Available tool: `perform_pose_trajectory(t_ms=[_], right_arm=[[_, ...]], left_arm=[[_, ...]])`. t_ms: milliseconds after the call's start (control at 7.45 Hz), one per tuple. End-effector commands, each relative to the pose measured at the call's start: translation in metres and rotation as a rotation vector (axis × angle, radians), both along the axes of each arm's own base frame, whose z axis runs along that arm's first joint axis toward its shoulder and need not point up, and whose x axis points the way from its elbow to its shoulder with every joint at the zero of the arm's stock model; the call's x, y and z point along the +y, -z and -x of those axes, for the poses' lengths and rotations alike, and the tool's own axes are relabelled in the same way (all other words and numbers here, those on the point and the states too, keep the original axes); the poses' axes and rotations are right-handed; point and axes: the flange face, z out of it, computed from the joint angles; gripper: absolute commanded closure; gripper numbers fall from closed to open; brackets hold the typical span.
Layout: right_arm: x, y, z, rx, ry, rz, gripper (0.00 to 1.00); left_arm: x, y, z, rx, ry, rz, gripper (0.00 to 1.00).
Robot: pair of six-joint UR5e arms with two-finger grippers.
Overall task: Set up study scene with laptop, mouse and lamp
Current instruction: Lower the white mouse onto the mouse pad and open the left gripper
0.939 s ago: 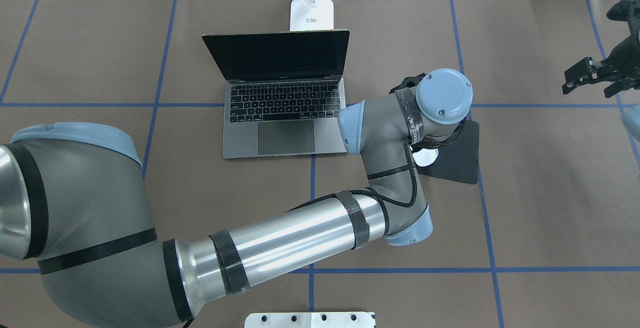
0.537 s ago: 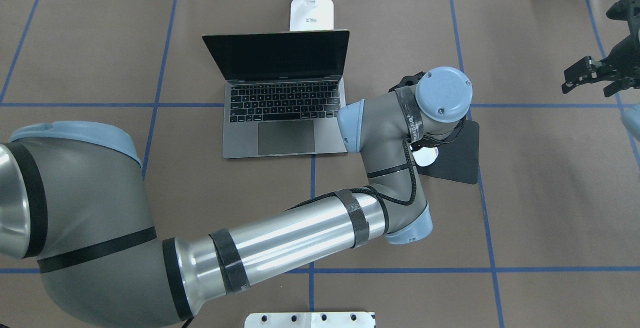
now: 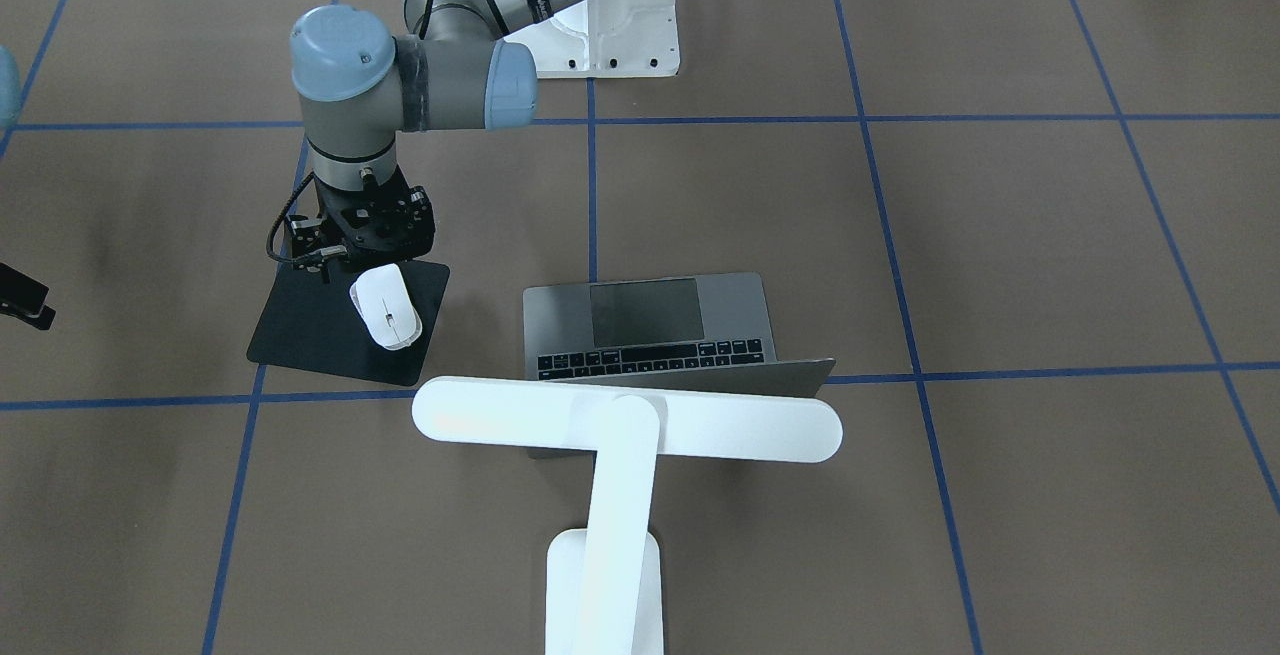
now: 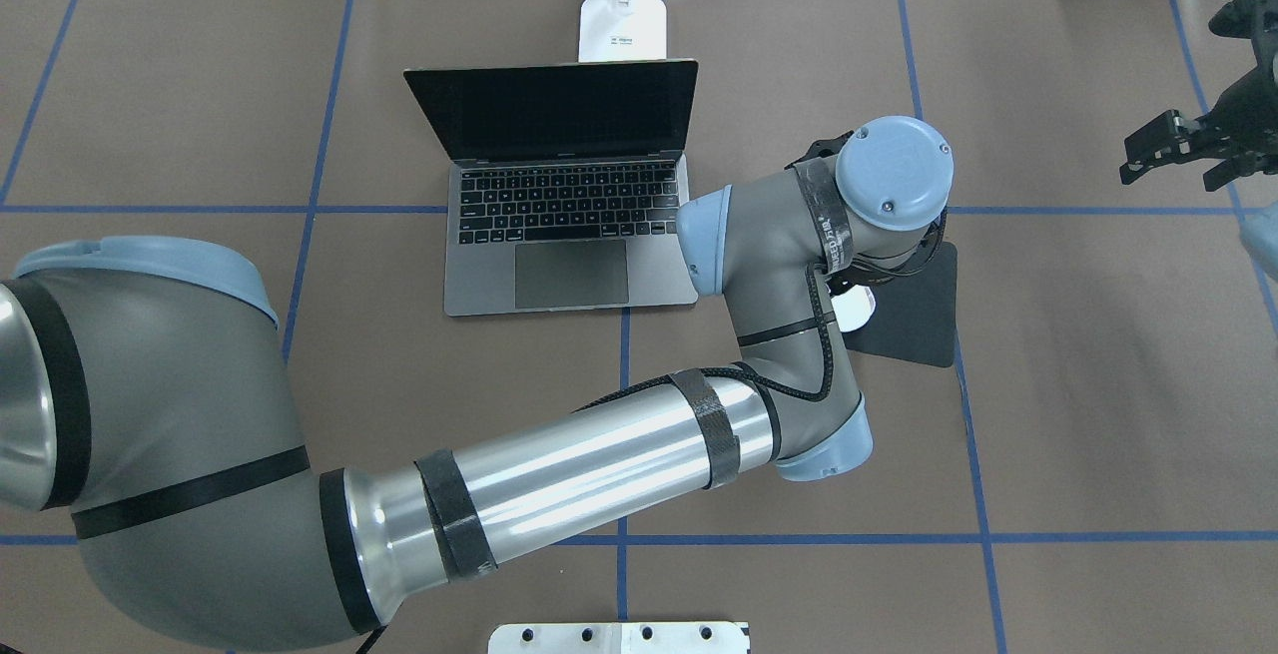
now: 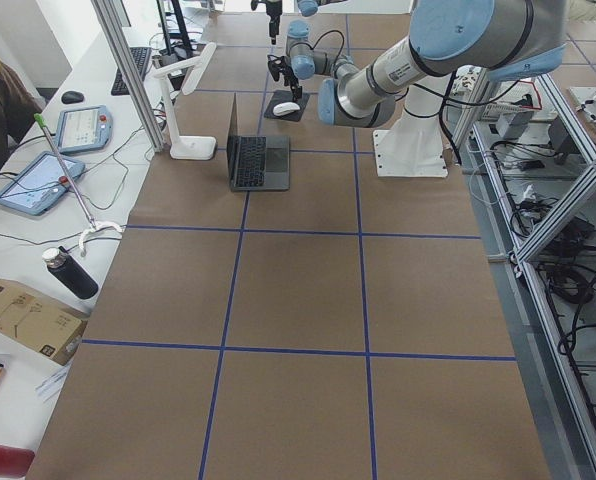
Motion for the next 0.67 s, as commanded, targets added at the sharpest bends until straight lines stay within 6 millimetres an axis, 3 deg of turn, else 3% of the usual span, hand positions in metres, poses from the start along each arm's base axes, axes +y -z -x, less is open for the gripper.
perform_pose_trajectory(t_ms=[0,268,403,537], right_arm=[[-0.001,0.003,-0.001,0.0,-0.002,-0.006,0.0],[-0.002,0.004,-0.001,0.0,-0.002,-0.009,0.0],[-0.003,0.005,0.0,0.0,-0.002,-0.014,0.0],[-0.003,0.005,0.0,0.0,-0.002,-0.015,0.0]], left_arm=[[0.008,0.016,0.038,-0.016,-0.082,0.036,0.01],[0.016,-0.026,0.098,-0.054,-0.169,-0.021,0.01],[0.014,-0.055,0.14,-0.082,-0.203,-0.052,0.01],[0.017,-0.098,0.185,-0.099,-0.243,-0.147,0.01]])
